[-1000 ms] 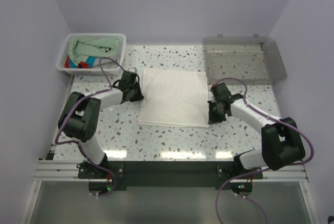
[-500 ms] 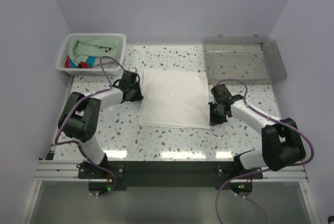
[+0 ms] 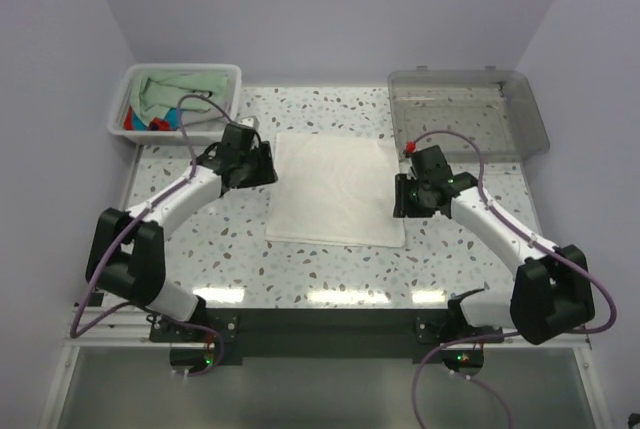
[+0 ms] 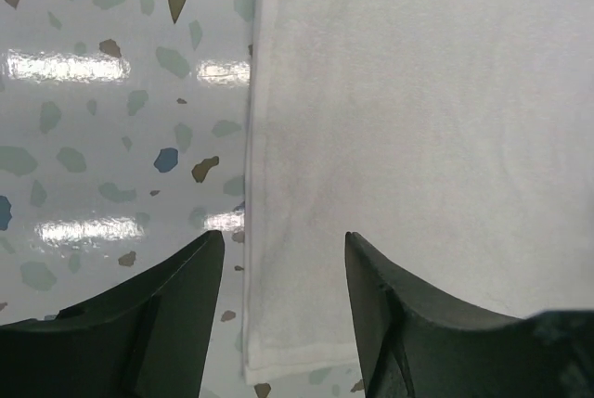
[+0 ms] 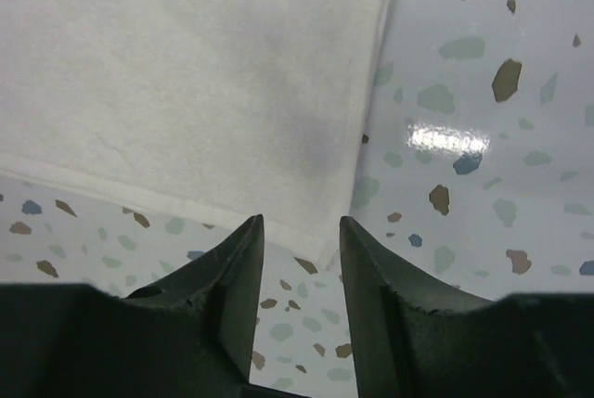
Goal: Fold and stack the towels
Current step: Fold the towel
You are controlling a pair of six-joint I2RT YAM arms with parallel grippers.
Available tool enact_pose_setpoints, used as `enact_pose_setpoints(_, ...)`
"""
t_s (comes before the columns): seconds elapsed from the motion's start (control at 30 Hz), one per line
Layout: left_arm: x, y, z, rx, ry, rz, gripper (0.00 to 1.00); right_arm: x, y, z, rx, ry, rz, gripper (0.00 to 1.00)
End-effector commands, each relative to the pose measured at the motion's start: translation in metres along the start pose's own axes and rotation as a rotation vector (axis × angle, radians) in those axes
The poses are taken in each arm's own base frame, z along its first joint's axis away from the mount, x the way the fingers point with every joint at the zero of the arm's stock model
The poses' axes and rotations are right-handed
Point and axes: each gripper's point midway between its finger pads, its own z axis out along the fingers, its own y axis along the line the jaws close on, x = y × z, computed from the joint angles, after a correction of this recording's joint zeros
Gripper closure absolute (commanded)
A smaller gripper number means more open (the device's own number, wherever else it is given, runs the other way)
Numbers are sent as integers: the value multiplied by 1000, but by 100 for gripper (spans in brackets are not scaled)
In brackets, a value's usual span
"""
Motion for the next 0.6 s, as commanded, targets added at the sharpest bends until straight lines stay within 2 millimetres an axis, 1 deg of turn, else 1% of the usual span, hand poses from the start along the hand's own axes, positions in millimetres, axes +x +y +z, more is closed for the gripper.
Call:
enact_pose_setpoints(0.0, 2, -23, -25, 45, -9, 46, 40, -21, 18, -5, -61, -55, -59, 60)
enact_pose_setpoints(0.03, 10, -26, -23, 48, 6, 57, 41, -21, 24, 3, -68, -45, -69, 62)
enact_pose_setpoints(0.07, 22, -34, -19, 63, 35, 80, 44, -22, 25, 6, -69, -43, -63, 64)
enact_pose_setpoints(0.13, 35, -40, -10, 77, 55, 95, 45, -22, 30, 18, -83, -39, -57, 67)
enact_pose_setpoints(0.17, 49, -49, -4, 104, 88, 114, 46, -23, 33, 21, -88, -37, -52, 68)
enact_pose_setpoints(0.2, 57, -48, 0, 100, 99, 117, 47, -23, 35, 25, -90, -37, -56, 68)
enact_pose_setpoints(0.23, 59, -50, 5, 103, 95, 118, 48, -25, 39, 28, -96, -45, -65, 69)
enact_pose_setpoints(0.27, 67, -49, 10, 95, 115, 126, 48, -21, 39, 35, -86, -24, -72, 69)
enact_pose_setpoints(0.37, 86, -38, 17, 63, 156, 111, 50, -10, 40, 47, -74, 16, -84, 69)
enact_pose_setpoints(0.4, 96, -23, 18, 5, 175, 90, 51, -2, 37, 51, -63, 35, -82, 69)
enact_pose_setpoints(0.47, 106, -10, 14, -39, 189, 69, 54, 10, 35, 54, -42, 62, -85, 69)
enact_pose_setpoints(0.5, 122, 3, 11, -72, 218, 46, 55, 14, 34, 52, -34, 66, -87, 68)
enact_pose_setpoints(0.53, 125, 7, 5, -75, 209, 34, 55, 27, 31, 52, -22, 97, -89, 68)
enact_pose_setpoints(0.57, 132, 12, 2, -84, 213, 26, 56, 33, 31, 52, -19, 110, -74, 67)
